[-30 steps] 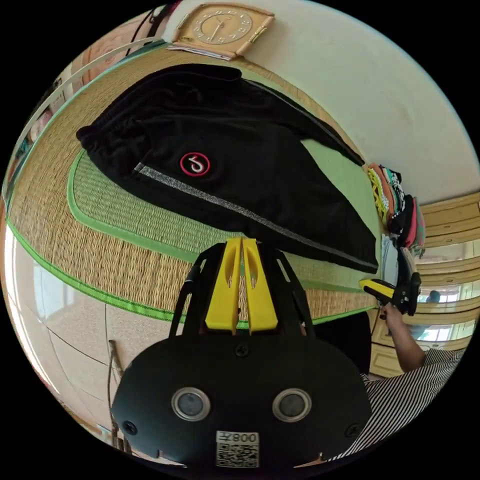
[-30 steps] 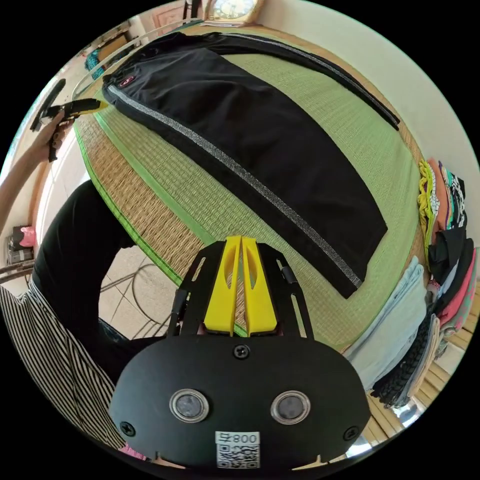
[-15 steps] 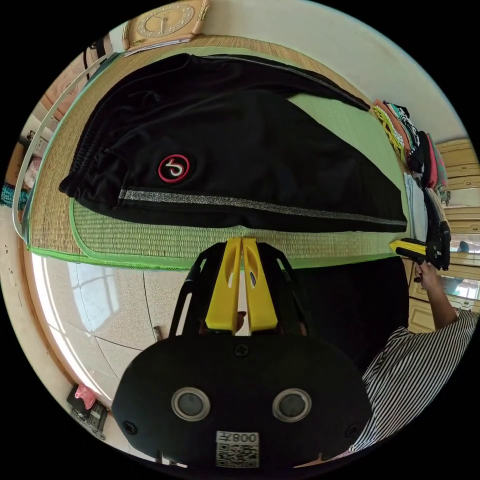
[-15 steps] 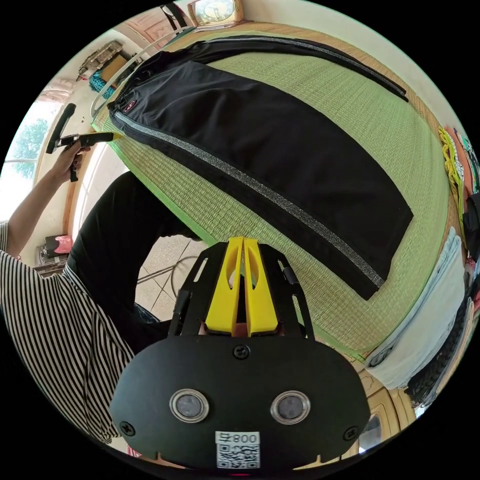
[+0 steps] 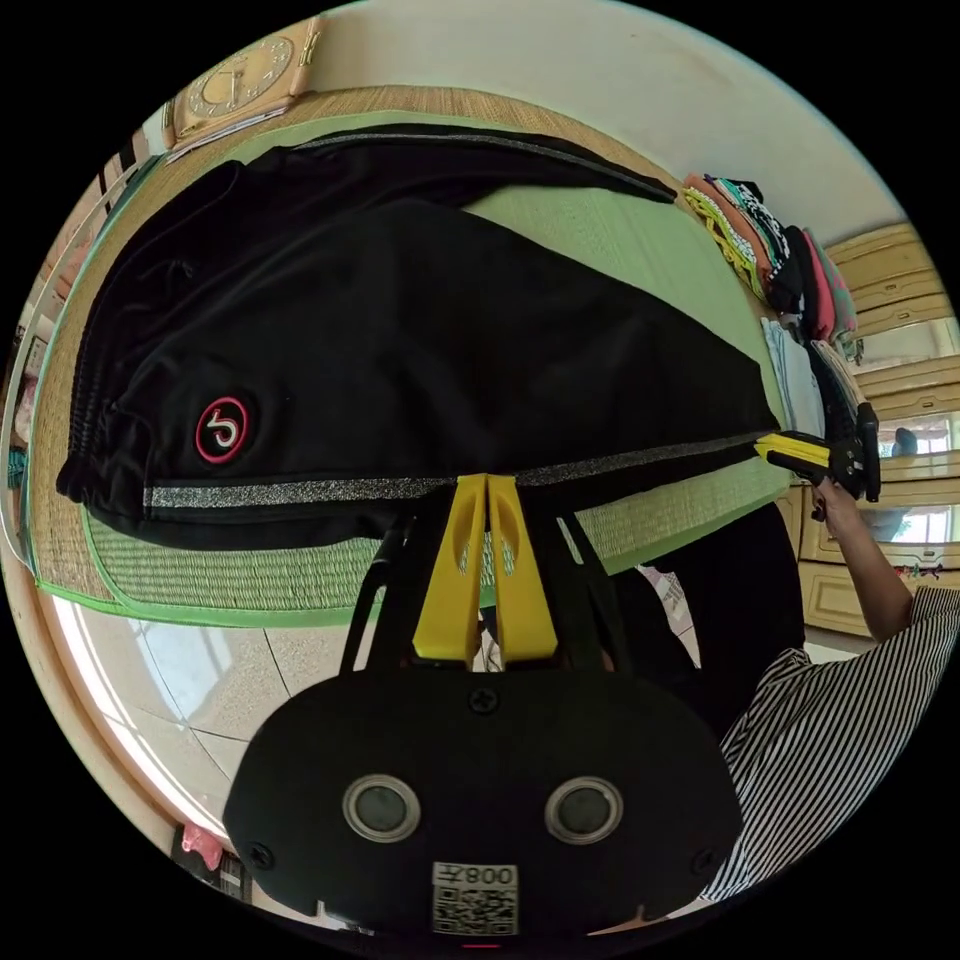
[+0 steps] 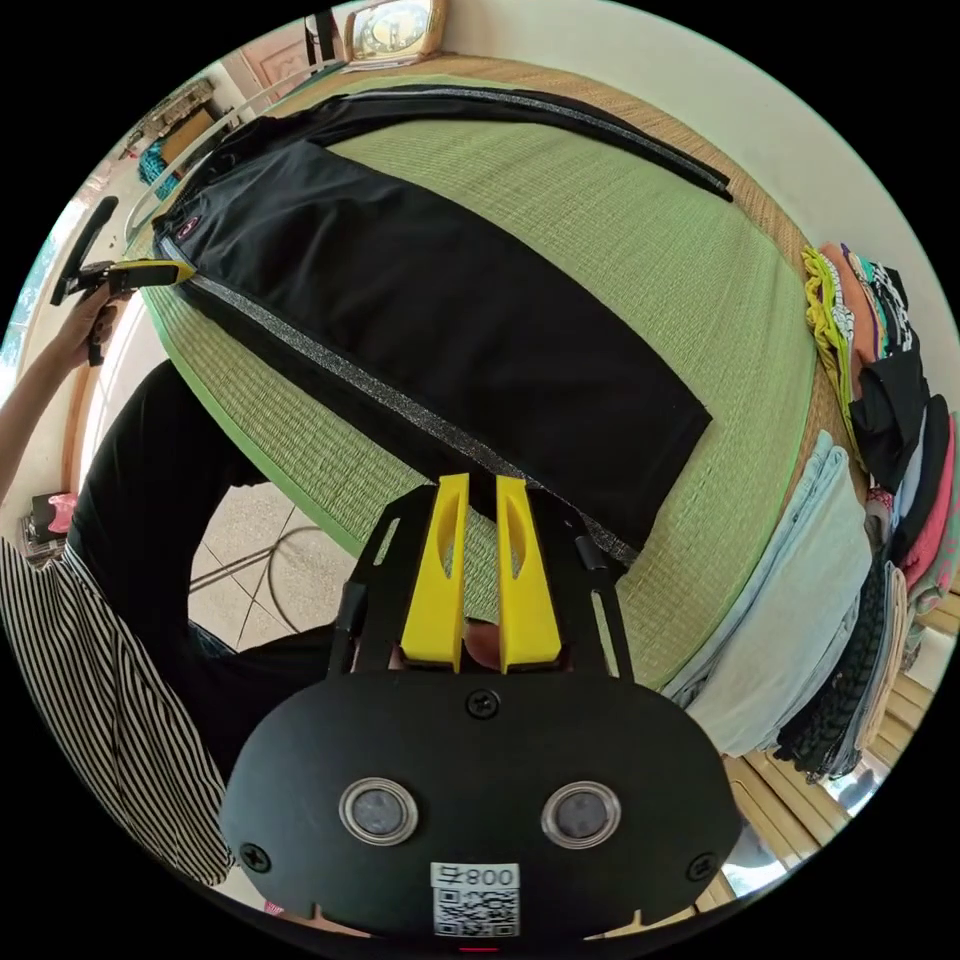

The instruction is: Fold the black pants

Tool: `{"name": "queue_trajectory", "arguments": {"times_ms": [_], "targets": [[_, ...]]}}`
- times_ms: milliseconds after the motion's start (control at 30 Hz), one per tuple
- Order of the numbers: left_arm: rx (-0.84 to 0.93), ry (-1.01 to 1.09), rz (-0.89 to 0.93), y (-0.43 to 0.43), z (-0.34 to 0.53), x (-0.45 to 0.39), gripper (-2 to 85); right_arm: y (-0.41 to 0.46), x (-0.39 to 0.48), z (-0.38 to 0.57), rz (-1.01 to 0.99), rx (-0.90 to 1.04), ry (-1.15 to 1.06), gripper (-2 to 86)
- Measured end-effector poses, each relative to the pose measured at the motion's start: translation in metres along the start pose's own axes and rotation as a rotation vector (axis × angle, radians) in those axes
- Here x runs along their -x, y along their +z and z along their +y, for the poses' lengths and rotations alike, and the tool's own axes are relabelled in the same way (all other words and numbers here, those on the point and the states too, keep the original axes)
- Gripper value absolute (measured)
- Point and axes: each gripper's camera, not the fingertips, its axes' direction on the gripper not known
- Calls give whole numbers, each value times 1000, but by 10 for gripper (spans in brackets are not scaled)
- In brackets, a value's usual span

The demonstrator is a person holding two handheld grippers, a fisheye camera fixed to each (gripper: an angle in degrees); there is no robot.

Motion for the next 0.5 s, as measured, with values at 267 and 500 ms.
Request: {"name": "queue_trajectory", "arguments": {"times_ms": [267, 500], "targets": [[-6, 51, 58, -18, 2, -23, 1, -53, -8, 33, -42, -28, 7, 8], [-48, 41, 66, -26, -10, -26, 4, -54, -7, 48, -77, -19, 126, 40]]}}
